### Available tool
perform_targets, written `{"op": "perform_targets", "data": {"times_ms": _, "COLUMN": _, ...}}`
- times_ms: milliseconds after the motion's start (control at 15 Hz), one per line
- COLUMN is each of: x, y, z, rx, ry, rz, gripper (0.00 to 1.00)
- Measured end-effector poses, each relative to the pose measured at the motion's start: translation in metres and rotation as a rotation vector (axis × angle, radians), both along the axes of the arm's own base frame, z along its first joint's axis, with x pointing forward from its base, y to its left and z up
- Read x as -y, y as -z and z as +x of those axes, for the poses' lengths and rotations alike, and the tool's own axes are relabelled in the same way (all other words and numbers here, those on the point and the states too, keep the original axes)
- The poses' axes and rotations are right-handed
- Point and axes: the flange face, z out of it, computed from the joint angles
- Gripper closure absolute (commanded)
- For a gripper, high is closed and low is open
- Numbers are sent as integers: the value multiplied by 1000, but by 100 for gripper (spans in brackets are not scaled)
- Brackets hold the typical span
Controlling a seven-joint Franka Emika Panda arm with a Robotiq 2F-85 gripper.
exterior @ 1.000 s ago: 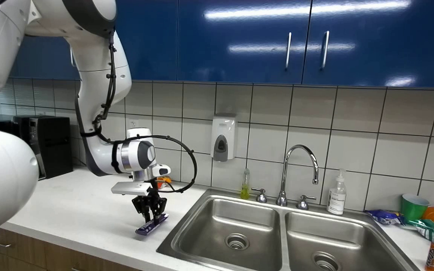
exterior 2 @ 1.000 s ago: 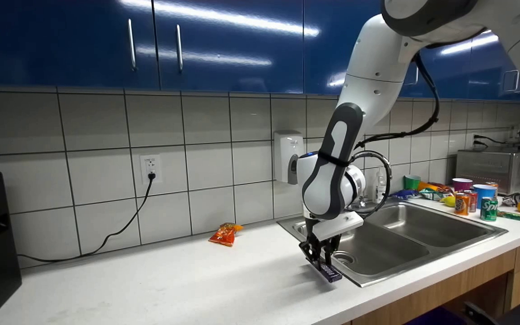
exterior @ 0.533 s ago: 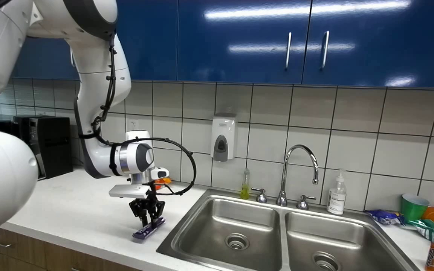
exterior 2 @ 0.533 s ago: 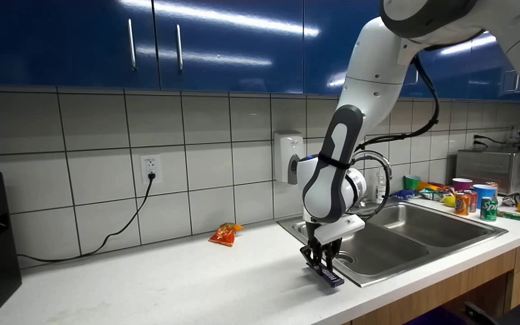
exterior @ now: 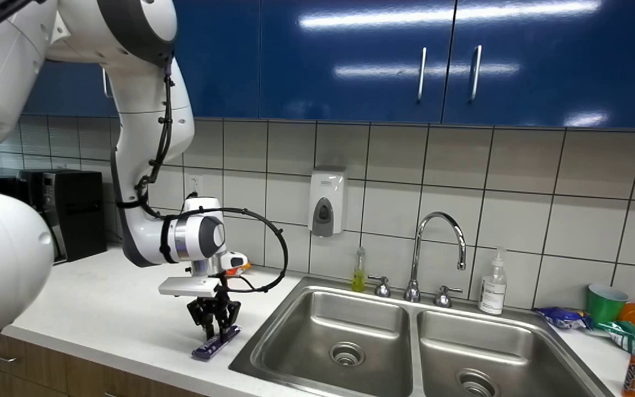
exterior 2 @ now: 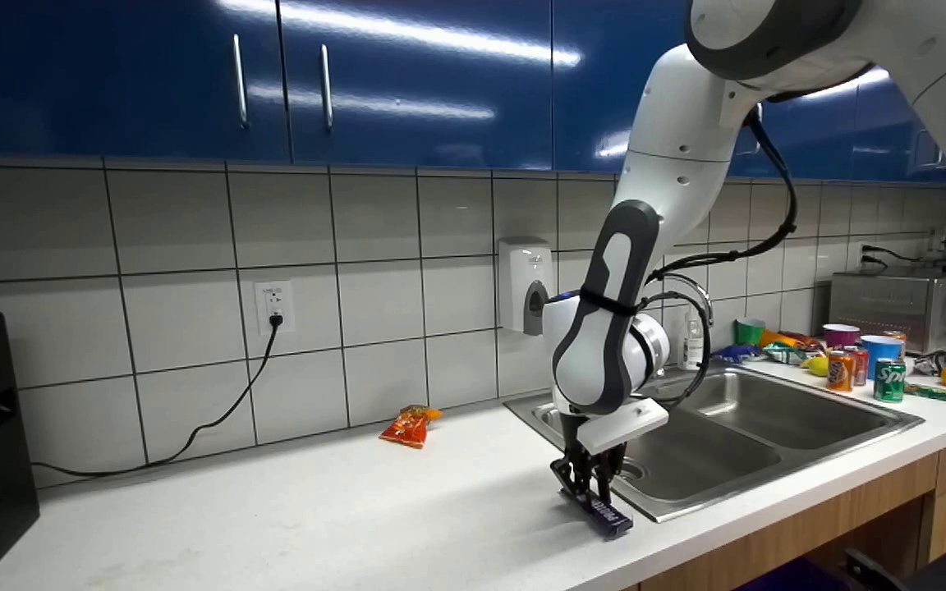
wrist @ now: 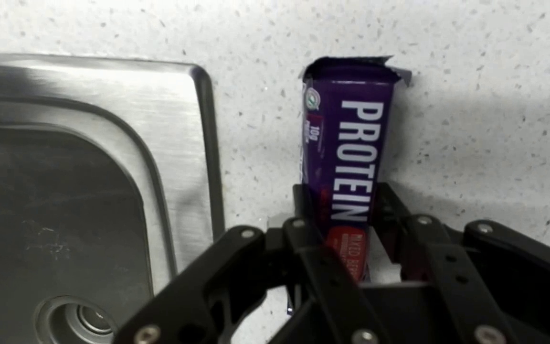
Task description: Remove the packet from the sink
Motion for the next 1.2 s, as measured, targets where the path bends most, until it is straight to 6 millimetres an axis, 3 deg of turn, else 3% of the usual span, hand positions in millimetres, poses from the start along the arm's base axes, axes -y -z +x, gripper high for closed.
{"op": "perform_targets", "data": {"times_ms": 67, "x": 0, "y": 1, "z": 0, "rx": -1, "ry": -2, "rz": 0, "gripper": 79}}
{"op": "perform_targets", "data": {"times_ms": 133, "x": 1, "y": 1, "z": 0, "rx": -3, "ry": -3, "rz": 0, "gripper": 40}}
{"op": "perform_targets", "data": {"times_ms": 267, "x": 1, "y": 1, "z": 0, "rx": -4, "ry": -3, "rz": 0, "gripper": 36}}
{"op": "perform_targets", "data": {"times_ms": 600, "x": 2, "y": 5, "z": -3, "rx": -12, "ry": -1, "rz": -1, "gripper": 1}}
{"op": "perform_targets", "data": {"times_ms": 1200, "x": 5, "y": -8, "z": -1, "rx": 10, "ry": 5, "rz": 2, "gripper": 0}}
